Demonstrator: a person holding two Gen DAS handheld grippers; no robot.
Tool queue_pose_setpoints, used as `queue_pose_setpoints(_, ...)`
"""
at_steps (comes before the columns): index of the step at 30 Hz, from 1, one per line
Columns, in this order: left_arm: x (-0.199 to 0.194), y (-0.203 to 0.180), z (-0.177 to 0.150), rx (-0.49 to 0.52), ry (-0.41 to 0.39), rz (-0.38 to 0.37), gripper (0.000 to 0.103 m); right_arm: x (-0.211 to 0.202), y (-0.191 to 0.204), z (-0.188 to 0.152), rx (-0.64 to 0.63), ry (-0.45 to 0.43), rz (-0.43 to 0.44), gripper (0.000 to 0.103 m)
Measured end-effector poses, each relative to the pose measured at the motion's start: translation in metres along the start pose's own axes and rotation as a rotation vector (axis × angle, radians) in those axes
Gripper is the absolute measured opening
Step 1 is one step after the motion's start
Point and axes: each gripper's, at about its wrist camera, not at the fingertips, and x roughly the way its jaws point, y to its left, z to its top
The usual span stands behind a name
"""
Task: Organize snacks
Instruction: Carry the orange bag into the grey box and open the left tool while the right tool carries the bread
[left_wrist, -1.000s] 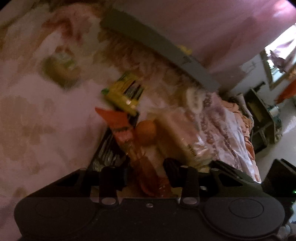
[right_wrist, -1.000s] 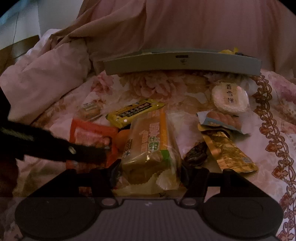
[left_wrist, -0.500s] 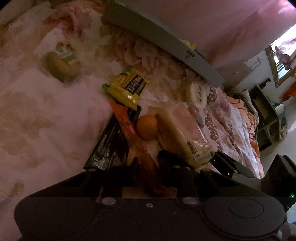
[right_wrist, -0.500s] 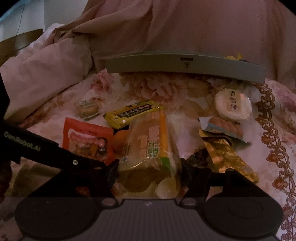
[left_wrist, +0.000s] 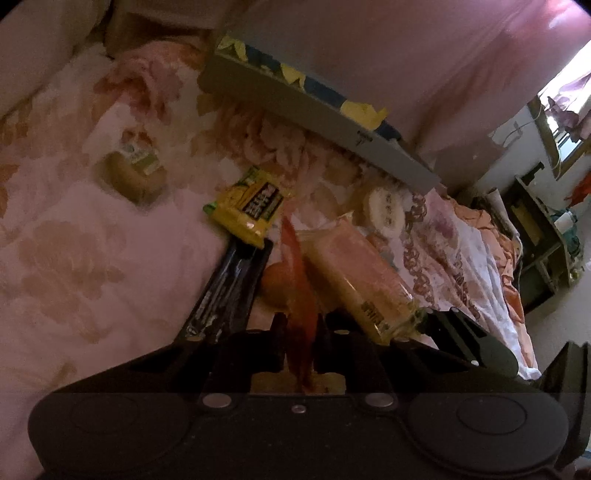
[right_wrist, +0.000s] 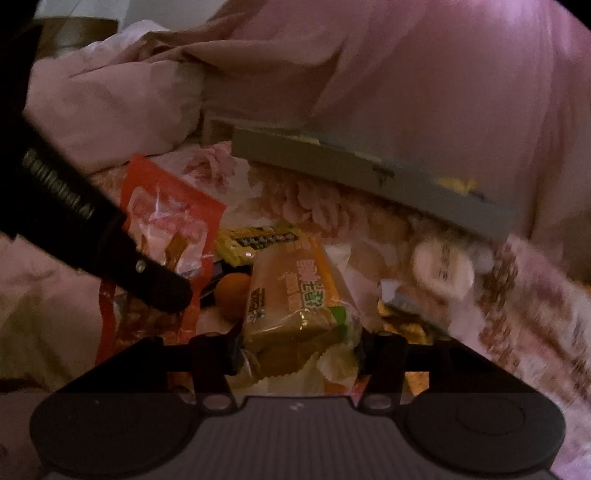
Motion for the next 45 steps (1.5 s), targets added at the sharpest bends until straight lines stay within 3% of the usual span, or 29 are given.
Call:
queue_pose_setpoints(11, -0.017, -0.012, 0.011, 0.008, -0.070, 0.026, 0.013, -0.014, -0.008, 0.010, 0.046, -0.074, -0.012, 0.057)
queue_pose_setpoints(19, -0.019, -0.023, 0.049, 0.008, -0.149, 0.029, 0.013, -0.015, -0.023, 0.023, 0.094, -0.129, -0.027, 0.057)
queue_pose_setpoints(26, -0.012, -0.030, 0.101, 0.025, -0.227, 0.026, 0.013, 0.000, -0.057, 0.054, 0.179, -0.186, -0.053, 0.058)
queue_pose_setpoints(35, 0.007, -0.047, 0.178, 0.030, -0.347, -0.017, 0.013, 0.052, -0.110, 0.106, 0.269, -0.253, -0.082, 0.058)
queue_pose_setpoints(45, 0.068, -0.047, 0.239, 0.034, -0.319, -0.023, 0.013, 0.127, -0.140, 0.129, 0.324, -0.223, -0.090, 0.058)
